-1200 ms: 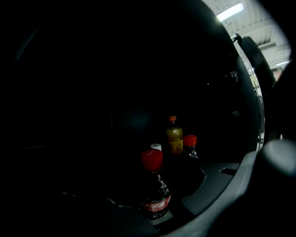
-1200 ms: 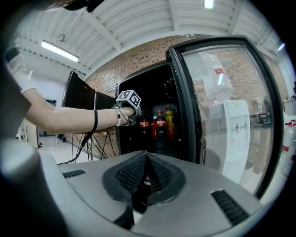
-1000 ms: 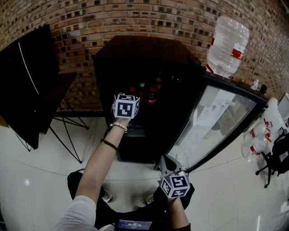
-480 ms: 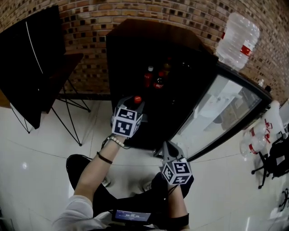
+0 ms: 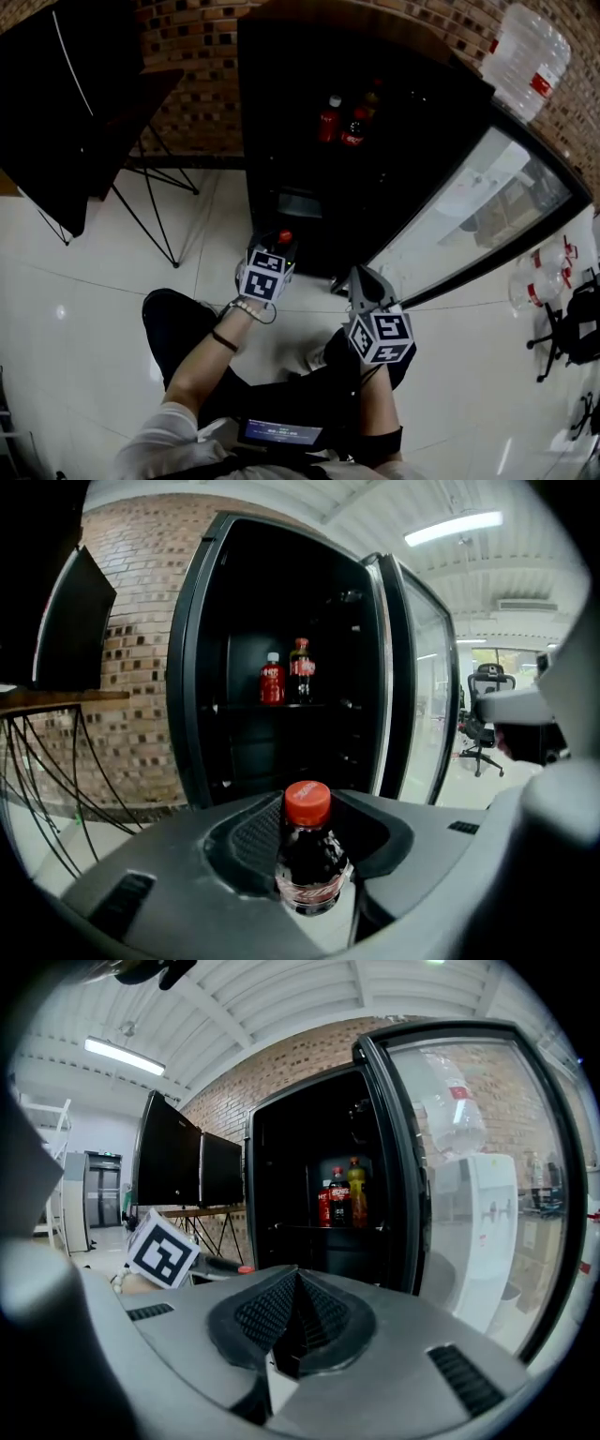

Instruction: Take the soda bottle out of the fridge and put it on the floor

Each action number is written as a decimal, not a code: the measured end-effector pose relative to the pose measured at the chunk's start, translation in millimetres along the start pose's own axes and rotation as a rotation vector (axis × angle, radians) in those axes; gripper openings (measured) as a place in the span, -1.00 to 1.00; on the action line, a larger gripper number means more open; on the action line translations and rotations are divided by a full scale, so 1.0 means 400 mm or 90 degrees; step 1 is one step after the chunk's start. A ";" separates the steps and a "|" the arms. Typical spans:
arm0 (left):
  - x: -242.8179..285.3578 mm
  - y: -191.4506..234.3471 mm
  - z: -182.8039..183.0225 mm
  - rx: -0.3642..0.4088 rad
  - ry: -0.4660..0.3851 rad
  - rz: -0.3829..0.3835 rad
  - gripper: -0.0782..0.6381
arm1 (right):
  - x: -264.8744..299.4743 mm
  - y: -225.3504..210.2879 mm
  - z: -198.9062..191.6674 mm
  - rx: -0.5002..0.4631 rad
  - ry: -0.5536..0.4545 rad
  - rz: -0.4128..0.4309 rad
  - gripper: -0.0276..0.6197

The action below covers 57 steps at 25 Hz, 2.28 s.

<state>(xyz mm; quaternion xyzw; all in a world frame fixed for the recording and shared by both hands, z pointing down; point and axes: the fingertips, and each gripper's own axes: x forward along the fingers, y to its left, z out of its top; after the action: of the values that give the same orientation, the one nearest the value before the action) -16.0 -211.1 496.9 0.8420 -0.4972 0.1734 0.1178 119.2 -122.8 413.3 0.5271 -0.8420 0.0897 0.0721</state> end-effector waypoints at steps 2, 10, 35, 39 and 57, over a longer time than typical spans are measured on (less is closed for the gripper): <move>0.020 0.009 -0.087 -0.011 0.033 0.006 -0.35 | 0.004 0.002 -0.006 -0.001 0.005 0.002 -0.93; 0.104 0.029 -0.371 -0.046 0.114 0.014 -0.35 | 0.027 0.010 -0.039 -0.004 0.032 0.012 -0.93; 0.377 0.080 -0.944 -0.060 0.290 0.029 -0.35 | 0.101 -0.035 -0.159 0.013 0.133 0.007 -0.93; 0.400 0.075 -1.012 -0.060 0.308 0.021 -0.35 | 0.111 -0.038 -0.174 0.013 0.147 0.006 -0.93; 0.477 0.081 -1.188 -0.057 0.383 0.009 -0.35 | 0.131 -0.054 -0.213 0.023 0.177 0.008 -0.93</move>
<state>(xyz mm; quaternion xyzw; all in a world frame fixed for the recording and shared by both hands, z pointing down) -42.6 -202.3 1009.4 0.7431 -0.4530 0.3941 0.2954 118.3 -158.6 509.0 0.5054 -0.8254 0.1776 0.1779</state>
